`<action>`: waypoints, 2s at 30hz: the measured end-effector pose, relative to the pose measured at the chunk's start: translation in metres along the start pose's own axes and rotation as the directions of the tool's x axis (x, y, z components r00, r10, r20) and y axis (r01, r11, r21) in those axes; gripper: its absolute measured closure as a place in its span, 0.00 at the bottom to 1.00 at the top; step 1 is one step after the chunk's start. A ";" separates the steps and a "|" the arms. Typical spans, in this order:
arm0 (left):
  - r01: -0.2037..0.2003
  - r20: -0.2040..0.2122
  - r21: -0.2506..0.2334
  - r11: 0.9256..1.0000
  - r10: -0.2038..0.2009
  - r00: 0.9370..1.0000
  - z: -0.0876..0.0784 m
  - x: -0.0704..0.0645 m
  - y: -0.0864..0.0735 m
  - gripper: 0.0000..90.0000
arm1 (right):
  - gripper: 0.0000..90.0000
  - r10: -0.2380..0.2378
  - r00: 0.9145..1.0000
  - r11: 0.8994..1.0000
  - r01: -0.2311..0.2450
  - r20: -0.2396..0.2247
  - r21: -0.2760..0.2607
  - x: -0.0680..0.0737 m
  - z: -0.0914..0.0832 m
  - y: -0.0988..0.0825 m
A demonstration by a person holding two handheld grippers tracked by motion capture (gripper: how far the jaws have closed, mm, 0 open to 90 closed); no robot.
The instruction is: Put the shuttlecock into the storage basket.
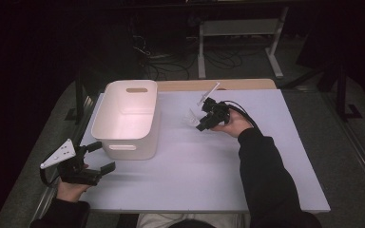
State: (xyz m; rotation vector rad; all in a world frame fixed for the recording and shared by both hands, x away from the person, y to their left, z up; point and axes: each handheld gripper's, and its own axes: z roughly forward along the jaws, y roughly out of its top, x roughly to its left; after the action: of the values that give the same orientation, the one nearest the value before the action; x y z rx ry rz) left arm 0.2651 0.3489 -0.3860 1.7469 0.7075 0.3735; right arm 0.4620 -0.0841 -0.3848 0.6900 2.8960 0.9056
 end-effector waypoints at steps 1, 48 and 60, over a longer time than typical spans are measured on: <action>0.000 0.000 -0.001 1.000 0.000 1.000 0.000 0.000 0.000 0.00 | 0.71 -0.002 1.000 1.000 0.002 0.003 -0.008 0.000 -0.002 0.001; 0.006 0.003 -0.007 1.000 -0.006 1.000 0.001 0.001 0.001 0.00 | 0.71 -0.095 0.995 0.993 0.096 0.016 -0.065 0.043 -0.060 0.032; 0.008 0.003 -0.006 1.000 -0.008 1.000 0.001 0.001 0.001 0.00 | 0.71 -0.103 0.995 0.991 0.104 0.008 -0.086 0.047 -0.071 0.041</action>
State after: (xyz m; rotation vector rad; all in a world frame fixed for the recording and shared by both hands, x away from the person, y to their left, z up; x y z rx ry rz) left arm 0.2663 0.3483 -0.3859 1.7380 0.7100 0.3676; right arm 0.4251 -0.0724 -0.2986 0.5292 2.8396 1.0085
